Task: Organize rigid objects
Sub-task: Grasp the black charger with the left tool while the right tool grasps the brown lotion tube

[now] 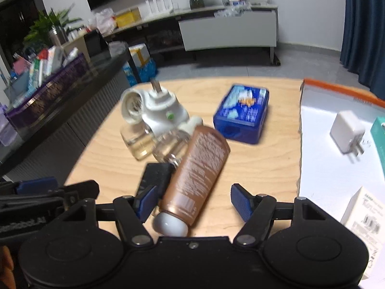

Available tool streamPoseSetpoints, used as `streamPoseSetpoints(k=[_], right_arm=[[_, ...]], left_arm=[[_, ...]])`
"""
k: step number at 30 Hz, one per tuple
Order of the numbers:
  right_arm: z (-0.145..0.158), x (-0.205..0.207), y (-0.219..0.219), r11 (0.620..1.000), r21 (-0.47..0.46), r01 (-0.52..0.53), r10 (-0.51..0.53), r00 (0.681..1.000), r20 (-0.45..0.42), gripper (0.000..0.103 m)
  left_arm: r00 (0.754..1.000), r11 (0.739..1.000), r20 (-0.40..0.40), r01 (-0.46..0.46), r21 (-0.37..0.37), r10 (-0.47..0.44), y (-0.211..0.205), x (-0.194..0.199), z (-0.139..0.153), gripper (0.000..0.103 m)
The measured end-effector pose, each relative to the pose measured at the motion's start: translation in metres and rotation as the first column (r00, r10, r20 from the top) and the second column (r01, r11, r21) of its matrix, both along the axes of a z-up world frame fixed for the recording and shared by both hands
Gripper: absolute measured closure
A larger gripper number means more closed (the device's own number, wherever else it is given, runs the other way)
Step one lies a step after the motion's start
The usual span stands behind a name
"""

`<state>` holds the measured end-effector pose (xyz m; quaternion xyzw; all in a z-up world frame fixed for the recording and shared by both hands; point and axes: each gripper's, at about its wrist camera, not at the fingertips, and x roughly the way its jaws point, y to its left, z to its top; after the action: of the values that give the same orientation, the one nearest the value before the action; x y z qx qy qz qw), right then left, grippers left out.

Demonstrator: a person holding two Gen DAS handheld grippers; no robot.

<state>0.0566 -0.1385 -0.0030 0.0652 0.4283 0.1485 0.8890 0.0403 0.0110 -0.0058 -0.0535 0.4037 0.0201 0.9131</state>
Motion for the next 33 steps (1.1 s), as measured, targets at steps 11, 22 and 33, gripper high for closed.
streamPoseSetpoints(k=[11, 22, 33], right_arm=[[-0.005, 0.003, -0.042, 0.991, -0.107, 0.079, -0.082, 0.996, -0.03, 0.035], [-0.003, 0.008, -0.051, 0.994, -0.099, -0.037, 0.035, 0.999, -0.02, 0.032], [-0.005, 0.018, -0.028, 0.976, -0.13, -0.174, 0.173, 0.985, -0.024, 0.058]], left_arm=[[0.997, 0.997, -0.029, 0.073, -0.026, -0.074, -0.029, 0.021, -0.019, 0.025], [0.989, 0.99, -0.033, 0.141, 0.007, -0.141, -0.051, 0.036, -0.031, 0.06], [0.991, 0.991, -0.022, 0.132, -0.004, -0.132, -0.041, 0.024, -0.029, 0.067]])
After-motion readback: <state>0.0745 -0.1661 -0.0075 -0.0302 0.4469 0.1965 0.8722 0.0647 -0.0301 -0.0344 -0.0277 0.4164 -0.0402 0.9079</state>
